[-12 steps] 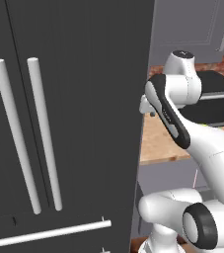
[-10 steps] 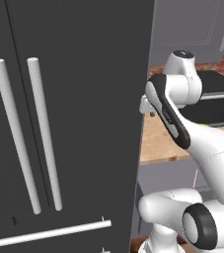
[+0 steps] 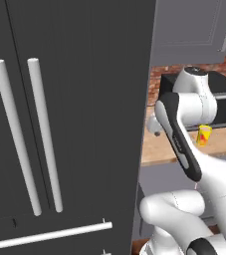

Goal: Pick up the straw from the right drawer and put it inside the smoothie cup.

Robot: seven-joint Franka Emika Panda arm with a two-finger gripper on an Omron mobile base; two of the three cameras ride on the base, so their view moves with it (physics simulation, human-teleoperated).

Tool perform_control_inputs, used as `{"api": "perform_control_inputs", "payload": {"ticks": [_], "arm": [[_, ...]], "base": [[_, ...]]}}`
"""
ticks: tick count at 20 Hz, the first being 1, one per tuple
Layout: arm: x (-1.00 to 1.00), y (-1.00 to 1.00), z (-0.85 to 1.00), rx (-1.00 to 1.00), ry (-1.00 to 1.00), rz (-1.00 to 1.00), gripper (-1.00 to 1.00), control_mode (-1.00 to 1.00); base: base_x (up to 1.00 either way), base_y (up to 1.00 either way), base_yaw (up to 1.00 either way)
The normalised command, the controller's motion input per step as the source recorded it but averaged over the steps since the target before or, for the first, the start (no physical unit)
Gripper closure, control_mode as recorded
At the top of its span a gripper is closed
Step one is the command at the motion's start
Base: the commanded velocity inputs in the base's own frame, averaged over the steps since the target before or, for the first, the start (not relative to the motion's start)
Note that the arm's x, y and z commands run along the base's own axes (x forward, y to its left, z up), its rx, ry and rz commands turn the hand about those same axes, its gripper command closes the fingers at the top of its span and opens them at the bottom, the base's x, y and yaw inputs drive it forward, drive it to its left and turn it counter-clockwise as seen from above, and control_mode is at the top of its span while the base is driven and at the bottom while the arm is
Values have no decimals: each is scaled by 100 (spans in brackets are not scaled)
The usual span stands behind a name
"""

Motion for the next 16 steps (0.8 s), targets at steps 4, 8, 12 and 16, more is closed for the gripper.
{"api": "perform_control_inputs", "payload": {"ticks": [4,8,12,16], "arm": [[-22,0,-43,-1,1,0,-100,-100],[0,0,-10,0,0,0,-100,-100],[0,0,0,0,0,0,-100,-100],[0,0,0,0,0,0,-100,100]], "base": [[0,0,0],[0,0,0],[0,0,0],[-13,0,0]]}}
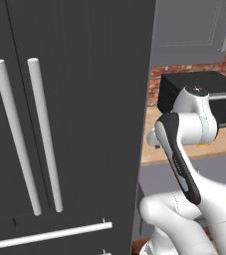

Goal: Pick up the straw from the right drawer and put it inside the smoothie cup.

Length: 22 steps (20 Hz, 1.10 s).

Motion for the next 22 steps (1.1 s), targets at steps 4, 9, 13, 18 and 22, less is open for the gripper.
{"api": "perform_control_inputs", "payload": {"ticks": [4,9,13,18,22], "arm": [[0,0,0,0,0,0,-100,100],[0,0,0,0,0,0,-100,100],[0,0,0,0,0,0,-100,100],[0,0,0,0,0,0,-100,100],[0,0,0,0,0,0,-100,100]], "base": [[-47,0,0],[-46,-12,0],[-21,-50,-1],[-10,-84,0],[-10,-91,0]]}}
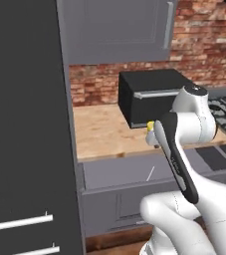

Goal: Pick up the straw from the right drawer and put it inside the smoothie cup.

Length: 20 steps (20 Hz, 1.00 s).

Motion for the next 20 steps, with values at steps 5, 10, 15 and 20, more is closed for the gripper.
{"api": "perform_control_inputs", "payload": {"ticks": [5,10,15,20], "arm": [[0,0,0,0,0,0,-100,100],[0,0,0,0,0,0,-100,100],[0,0,0,0,0,0,-100,100],[1,0,-3,0,0,0,-100,-100]], "base": [[-31,-69,0],[-41,-24,-4],[-35,0,-3],[-1,2,-1]]}}
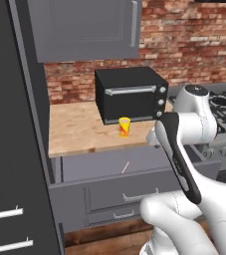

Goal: Pick up the straw from the right drawer and put it inside the smoothie cup.

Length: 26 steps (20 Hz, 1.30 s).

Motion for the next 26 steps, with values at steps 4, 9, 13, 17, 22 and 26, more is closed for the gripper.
{"api": "perform_control_inputs", "payload": {"ticks": [4,9,13,17,22,26], "arm": [[40,0,-26,0,0,0,-100,-100],[72,0,-55,0,7,0,-100,-100],[61,0,-75,0,10,0,-100,-100],[44,0,-75,0,11,0,-100,-100],[29,0,-65,0,14,0,-100,-100],[20,0,-46,0,11,0,-100,-100]], "base": [[0,0,0],[0,0,0],[0,0,0],[0,0,0],[0,0,0],[0,0,0]]}}
